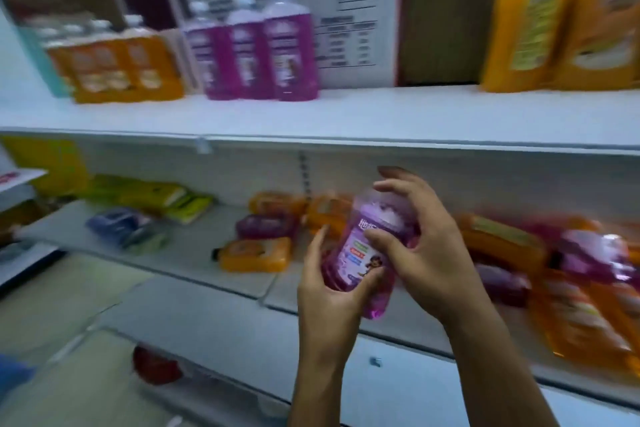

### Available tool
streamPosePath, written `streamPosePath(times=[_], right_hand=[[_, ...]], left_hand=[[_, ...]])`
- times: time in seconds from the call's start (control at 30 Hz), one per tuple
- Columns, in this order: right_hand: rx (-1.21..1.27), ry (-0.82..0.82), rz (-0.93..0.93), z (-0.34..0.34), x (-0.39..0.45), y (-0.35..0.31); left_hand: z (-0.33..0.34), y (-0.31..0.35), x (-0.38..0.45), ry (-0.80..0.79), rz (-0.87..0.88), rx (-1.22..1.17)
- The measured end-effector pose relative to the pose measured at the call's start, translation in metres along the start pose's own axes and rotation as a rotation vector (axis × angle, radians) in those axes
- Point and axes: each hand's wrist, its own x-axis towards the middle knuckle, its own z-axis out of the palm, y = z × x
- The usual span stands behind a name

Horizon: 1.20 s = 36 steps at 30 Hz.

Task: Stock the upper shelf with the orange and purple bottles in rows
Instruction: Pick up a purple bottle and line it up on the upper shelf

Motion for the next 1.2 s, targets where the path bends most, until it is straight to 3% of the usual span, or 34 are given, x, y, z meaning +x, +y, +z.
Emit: streamPosePath(times=[0.1,0.23,0.33,0.43,0.53,0.7,0.87,1.03,1.1,1.2], right_hand=[[0.094,-0.031,-0.150,0.068,0.013,-0.037],[0.277,-0.073,-0.147,0.133,0.021,-0.077],[0.327,-0.221,-0.131,0.158,0.029,-0.096],[0.385,-0.470,-0.095,0.160,0.050,-0.111],[0.234,-0.664,-0.221,0.140,0.081,-0.125],[-0.005,-0.541,-0.420,0.087,0.129,-0.150],[0.077,-0.364,-0.407,0.025,0.156,-0.149],[-0.229,-0.169,-0.453,-0.016,0.173,-0.133],[-0.353,-0.172,-0.458,-0.021,0.178,-0.117],[-0.384,-0.223,-0.388,-0.026,0.186,-0.086]], left_hand=[[-0.063,0.012,0.002,0.113,-0.020,-0.095],[-0.128,0.031,-0.006,0.276,-0.002,-0.159],[-0.161,0.043,-0.017,0.309,0.057,-0.131],[-0.174,0.056,-0.016,0.322,0.163,-0.152],[-0.173,0.071,-0.002,0.286,0.223,-0.193],[-0.149,0.105,0.042,0.036,0.345,-0.128],[-0.112,0.144,0.105,-0.159,0.497,0.115],[-0.063,0.158,0.160,-0.345,0.591,0.259],[-0.054,0.149,0.176,-0.388,0.577,0.310],[-0.033,0.128,0.180,-0.356,0.394,0.441]])
